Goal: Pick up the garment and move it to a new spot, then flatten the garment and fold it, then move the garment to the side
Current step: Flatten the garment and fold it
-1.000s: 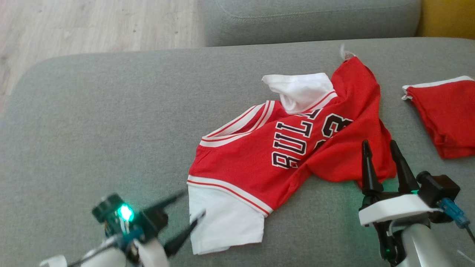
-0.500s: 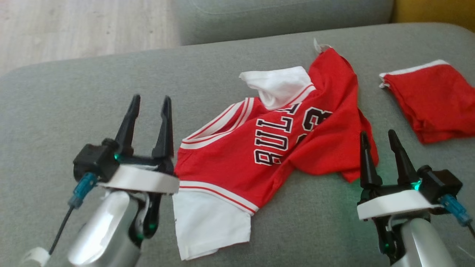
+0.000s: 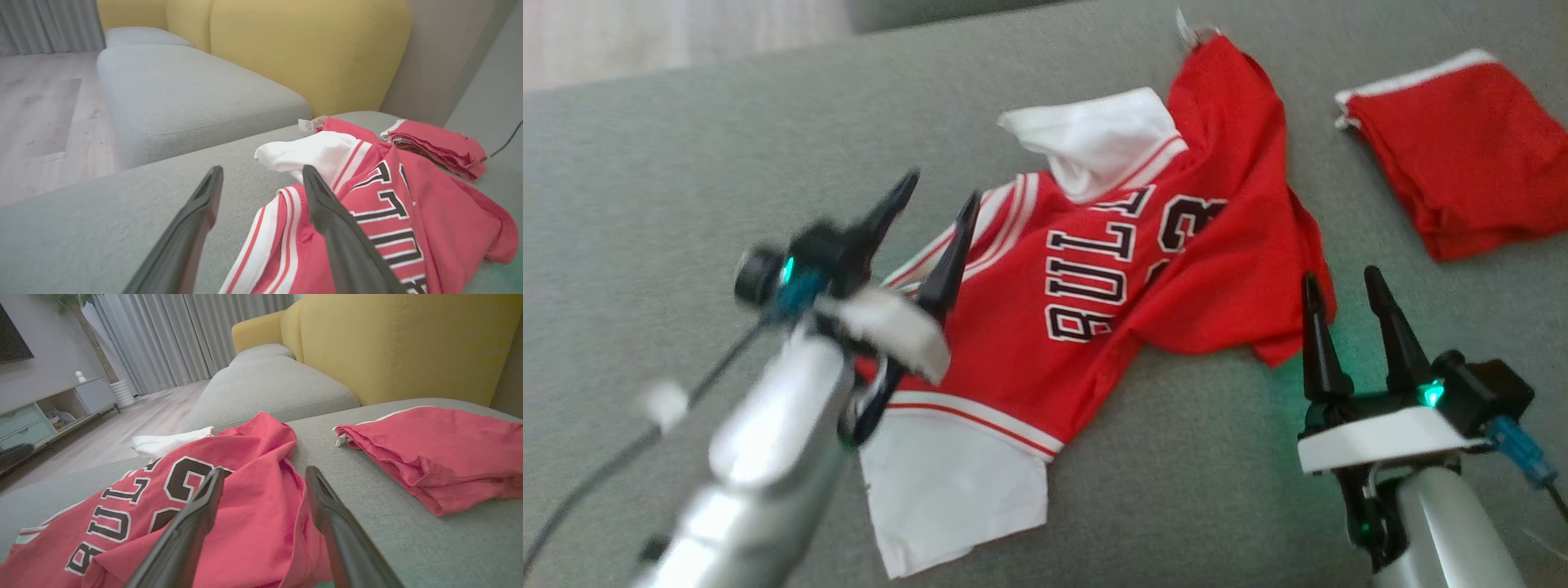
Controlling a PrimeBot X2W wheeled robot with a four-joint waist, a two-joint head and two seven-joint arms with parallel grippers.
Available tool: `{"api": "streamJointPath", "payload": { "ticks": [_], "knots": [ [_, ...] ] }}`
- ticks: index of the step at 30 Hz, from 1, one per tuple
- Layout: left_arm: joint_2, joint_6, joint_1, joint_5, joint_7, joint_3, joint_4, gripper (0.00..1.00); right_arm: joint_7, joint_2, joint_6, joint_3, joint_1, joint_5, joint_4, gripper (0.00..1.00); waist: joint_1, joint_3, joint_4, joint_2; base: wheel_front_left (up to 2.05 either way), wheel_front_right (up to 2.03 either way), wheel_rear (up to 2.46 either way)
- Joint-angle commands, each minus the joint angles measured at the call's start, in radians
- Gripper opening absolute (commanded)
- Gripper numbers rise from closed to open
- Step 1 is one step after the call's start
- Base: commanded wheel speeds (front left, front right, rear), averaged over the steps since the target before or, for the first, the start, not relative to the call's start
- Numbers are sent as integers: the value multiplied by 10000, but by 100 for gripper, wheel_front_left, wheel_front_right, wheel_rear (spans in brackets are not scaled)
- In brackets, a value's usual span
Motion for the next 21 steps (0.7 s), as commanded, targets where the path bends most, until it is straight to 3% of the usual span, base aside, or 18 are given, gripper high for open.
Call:
{"api": "streamJointPath", "payload": {
  "ticks": [1,8,21],
  "knots": [
    [254,-124,-831,132,247,154,-88,100,-109,-37,-9,258,-416,59,-391,100,-2,470,-401,0,0,0,0],
    [293,-531,-2700,108,1294,-633,1296,100,-109,-37,-9,445,-653,333,-376,100,-2,1267,-1161,0,0,0,0],
    [978,-593,-4817,55,1935,-1979,3150,100,-109,-37,-9,856,-901,835,-285,100,-2,1706,-2283,0,0,0,0]
  ]
}}
